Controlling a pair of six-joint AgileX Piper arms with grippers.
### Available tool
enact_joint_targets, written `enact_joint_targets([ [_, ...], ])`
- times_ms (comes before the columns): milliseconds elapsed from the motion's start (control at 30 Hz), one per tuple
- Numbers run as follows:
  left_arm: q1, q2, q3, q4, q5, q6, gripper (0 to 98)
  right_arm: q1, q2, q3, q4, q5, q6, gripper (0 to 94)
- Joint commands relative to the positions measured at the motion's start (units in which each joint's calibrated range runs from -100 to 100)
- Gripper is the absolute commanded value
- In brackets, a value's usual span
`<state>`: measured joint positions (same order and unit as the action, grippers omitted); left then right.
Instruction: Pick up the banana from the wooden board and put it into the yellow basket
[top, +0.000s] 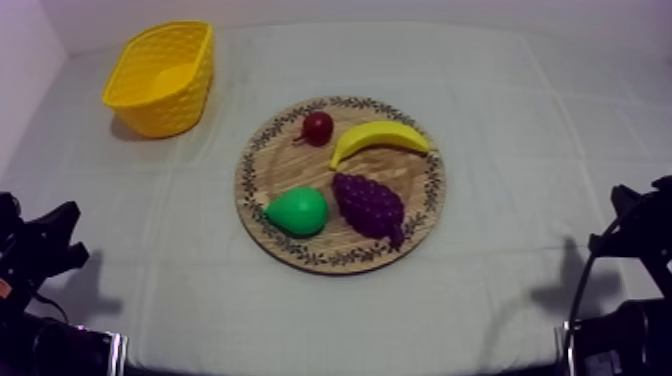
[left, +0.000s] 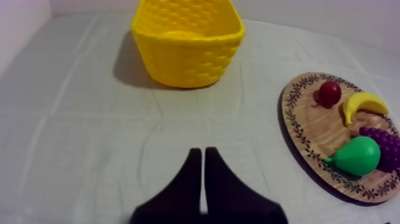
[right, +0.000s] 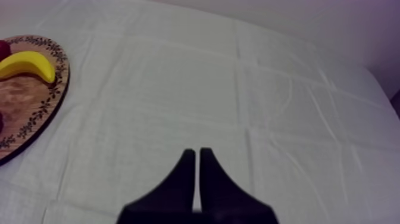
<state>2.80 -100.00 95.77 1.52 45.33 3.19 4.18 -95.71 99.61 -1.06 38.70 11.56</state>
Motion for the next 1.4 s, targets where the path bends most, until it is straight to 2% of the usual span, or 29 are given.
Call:
enact_joint_targets([
  [0, 0.0, 0.0, 0.0, 0.02, 0.0, 0.0, 0.1, 0.0, 0.0, 0.1, 0.0, 0.0, 0.0, 0.4],
  [633, 0.0, 0.0, 0.0, -0.32, -0.2, 0.7, 0.1, 0.0, 0.0, 0.1, 0.0, 0.0, 0.0, 0.4],
  [900, 0.1, 1.1, -1.9, -0.32, -1.5, -0.3, 0.1, 0.0, 0.0, 0.1, 0.0, 0.0, 0.0, 0.4],
  [1100, 1.2, 6.5, -9.9, -1.55, -3.8, -0.7, 0.1, 0.0, 0.0, 0.1, 0.0, 0.0, 0.0, 0.4],
  [1367, 6.6, 23.1, -26.6, -5.41, -6.3, 0.0, 0.1, 0.0, 0.0, 0.1, 0.0, 0.0, 0.0, 0.4],
])
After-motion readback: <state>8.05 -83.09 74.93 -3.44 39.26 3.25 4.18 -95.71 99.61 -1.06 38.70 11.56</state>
